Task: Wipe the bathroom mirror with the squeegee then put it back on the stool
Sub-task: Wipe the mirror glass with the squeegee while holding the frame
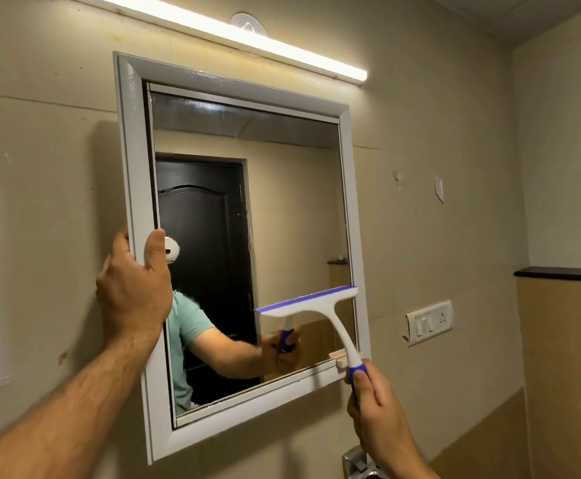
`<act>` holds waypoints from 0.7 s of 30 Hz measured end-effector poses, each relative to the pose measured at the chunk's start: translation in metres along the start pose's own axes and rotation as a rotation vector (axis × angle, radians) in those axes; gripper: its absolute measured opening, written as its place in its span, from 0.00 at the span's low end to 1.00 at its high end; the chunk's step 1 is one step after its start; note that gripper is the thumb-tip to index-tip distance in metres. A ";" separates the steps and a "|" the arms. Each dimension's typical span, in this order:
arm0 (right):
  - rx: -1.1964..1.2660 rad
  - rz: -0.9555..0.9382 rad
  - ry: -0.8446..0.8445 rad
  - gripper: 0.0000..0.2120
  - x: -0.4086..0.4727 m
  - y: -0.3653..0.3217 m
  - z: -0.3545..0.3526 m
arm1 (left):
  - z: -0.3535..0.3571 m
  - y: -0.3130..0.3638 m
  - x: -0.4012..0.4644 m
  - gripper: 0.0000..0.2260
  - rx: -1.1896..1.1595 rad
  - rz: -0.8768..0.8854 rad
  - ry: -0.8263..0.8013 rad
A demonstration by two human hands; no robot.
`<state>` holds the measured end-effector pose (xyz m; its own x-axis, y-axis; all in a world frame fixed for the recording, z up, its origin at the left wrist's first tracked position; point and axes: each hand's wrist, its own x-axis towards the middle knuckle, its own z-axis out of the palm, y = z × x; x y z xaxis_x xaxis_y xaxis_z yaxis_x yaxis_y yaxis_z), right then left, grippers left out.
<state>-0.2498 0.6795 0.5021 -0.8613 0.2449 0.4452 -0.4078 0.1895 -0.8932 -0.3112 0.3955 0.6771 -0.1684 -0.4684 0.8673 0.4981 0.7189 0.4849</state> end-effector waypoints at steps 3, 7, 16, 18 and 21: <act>0.035 -0.083 0.016 0.12 0.009 -0.026 -0.001 | 0.000 0.000 0.000 0.27 -0.015 0.013 0.002; 0.042 -0.152 0.039 0.12 0.026 -0.054 0.004 | 0.001 0.000 0.000 0.26 -0.009 0.015 0.004; 0.019 0.024 0.004 0.13 -0.001 0.004 -0.002 | 0.001 0.000 -0.004 0.22 -0.032 0.009 0.013; 0.011 0.024 0.013 0.12 -0.003 0.005 -0.003 | 0.000 0.000 -0.004 0.21 -0.025 0.014 0.012; 0.027 -0.076 0.009 0.11 0.001 -0.021 0.000 | -0.001 -0.001 -0.005 0.21 -0.016 0.014 0.009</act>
<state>-0.2425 0.6754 0.5219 -0.8245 0.2397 0.5127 -0.4804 0.1825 -0.8579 -0.3101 0.3971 0.6722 -0.1543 -0.4630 0.8728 0.5140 0.7168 0.4712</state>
